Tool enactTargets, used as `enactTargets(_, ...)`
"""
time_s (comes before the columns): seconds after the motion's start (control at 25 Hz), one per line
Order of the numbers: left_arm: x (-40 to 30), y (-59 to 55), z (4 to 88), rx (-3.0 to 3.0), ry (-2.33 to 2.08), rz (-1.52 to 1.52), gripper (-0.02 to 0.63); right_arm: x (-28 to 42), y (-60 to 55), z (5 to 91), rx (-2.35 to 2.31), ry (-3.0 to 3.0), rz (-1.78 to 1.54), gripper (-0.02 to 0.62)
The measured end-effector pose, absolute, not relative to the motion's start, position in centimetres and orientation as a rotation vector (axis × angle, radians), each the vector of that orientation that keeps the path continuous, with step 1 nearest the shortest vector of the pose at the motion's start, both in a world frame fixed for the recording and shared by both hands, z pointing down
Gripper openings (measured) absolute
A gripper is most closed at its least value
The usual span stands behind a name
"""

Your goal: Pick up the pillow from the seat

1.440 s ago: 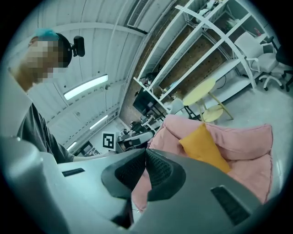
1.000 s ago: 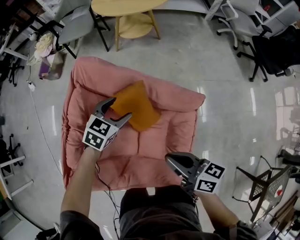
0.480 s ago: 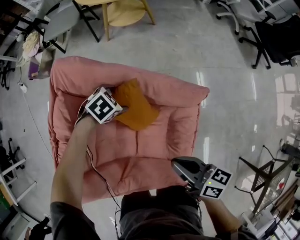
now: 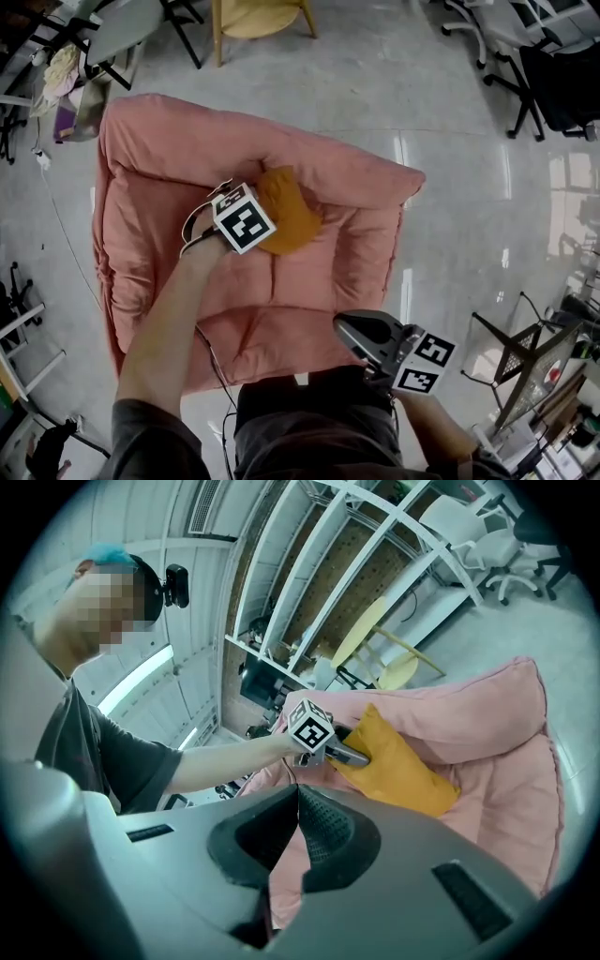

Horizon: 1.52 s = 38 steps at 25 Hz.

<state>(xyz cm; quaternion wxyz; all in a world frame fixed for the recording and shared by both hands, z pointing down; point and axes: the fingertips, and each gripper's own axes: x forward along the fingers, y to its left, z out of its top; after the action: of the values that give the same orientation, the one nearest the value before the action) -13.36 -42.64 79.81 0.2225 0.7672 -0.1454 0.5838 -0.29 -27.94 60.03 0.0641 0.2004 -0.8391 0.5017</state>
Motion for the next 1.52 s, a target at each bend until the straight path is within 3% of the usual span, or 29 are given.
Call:
enactTargets(0.12, -12.6, -41.9, 80.4, 2.128, -0.405, 1.656, 0.280, -0.3, -27.5, 59.9, 0.595, -2.530, 1.509, 0.012)
enactTargets(0.32, -12.7, -41.2, 79.2, 2.138, -0.459, 1.657, 0.189, 0.4, -27.1, 58.9, 0.619, -2.550, 1.500, 0.012)
enactTargets(0.8, -16.1, -39.4, 63.0, 2.235, -0.683, 1.519, 0.183, 0.5, -27.2, 50.3, 0.656, -2.732, 1.349, 0.012)
enactTargets(1.28, -15.2, -38.9, 42.9, 2.441, -0.948, 1.117, 0.183, 1.8, -26.4, 40.0, 0.704, -2.921, 1.125, 0.012)
enactTargets(1.52, -16.5, -35.6, 37.4, 2.426, -1.031, 0.737, 0.184, 2.7, -26.5, 35.6, 0.726, -3.009, 1.029, 0.012)
